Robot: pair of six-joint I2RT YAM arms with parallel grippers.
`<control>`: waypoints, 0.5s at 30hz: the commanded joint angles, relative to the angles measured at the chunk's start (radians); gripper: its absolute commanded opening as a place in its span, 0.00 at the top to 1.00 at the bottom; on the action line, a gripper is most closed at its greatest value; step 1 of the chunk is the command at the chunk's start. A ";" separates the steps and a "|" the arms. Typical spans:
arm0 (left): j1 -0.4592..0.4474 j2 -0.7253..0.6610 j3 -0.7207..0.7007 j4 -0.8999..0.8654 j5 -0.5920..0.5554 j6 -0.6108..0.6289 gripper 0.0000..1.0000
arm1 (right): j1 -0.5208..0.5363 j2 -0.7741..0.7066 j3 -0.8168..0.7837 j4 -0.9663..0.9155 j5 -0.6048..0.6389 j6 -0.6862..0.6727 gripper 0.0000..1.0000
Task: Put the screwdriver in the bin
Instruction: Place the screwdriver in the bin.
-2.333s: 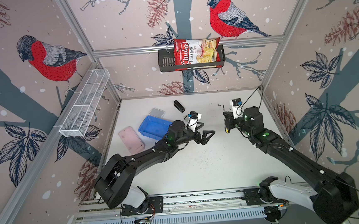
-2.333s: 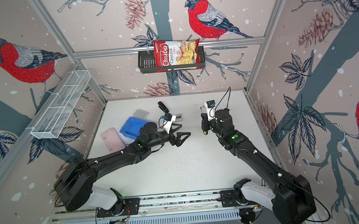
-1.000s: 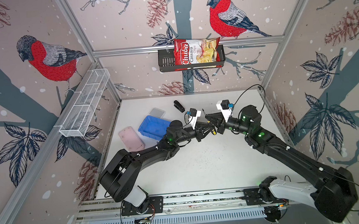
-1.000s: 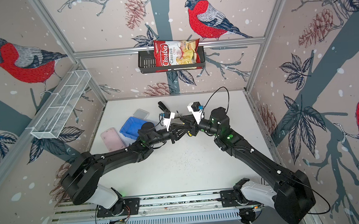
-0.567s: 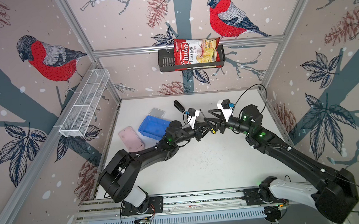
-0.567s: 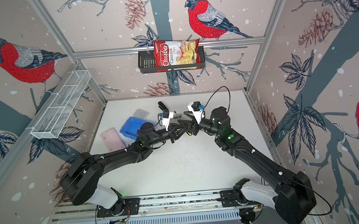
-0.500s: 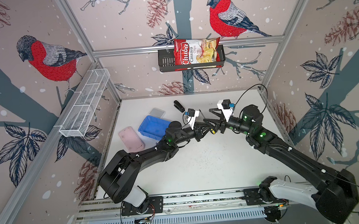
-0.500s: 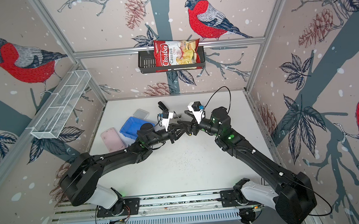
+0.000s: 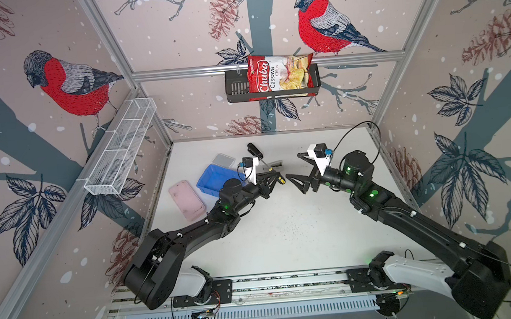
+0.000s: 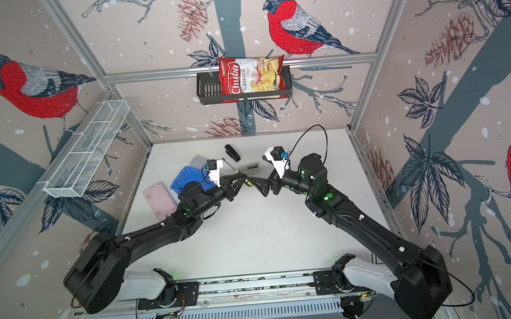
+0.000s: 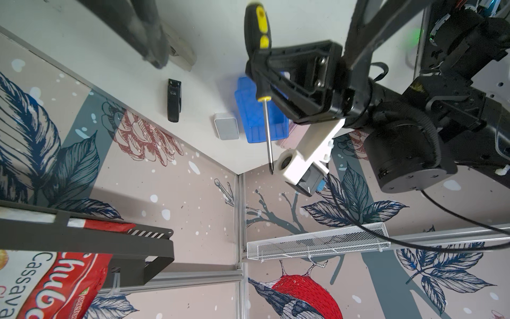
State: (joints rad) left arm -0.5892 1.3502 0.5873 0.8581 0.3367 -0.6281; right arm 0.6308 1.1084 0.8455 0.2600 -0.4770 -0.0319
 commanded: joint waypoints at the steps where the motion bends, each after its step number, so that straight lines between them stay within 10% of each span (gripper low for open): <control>1: 0.042 -0.048 -0.023 -0.059 -0.102 -0.014 0.99 | 0.023 0.018 0.017 0.031 0.017 -0.035 0.01; 15: 0.200 -0.078 0.089 -0.585 -0.418 -0.129 0.99 | 0.155 0.178 0.108 -0.006 0.085 -0.152 0.01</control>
State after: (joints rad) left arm -0.4137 1.2625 0.6609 0.3981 -0.0265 -0.6910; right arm 0.7719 1.2610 0.9356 0.2531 -0.4152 -0.1440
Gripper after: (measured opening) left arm 0.201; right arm 0.995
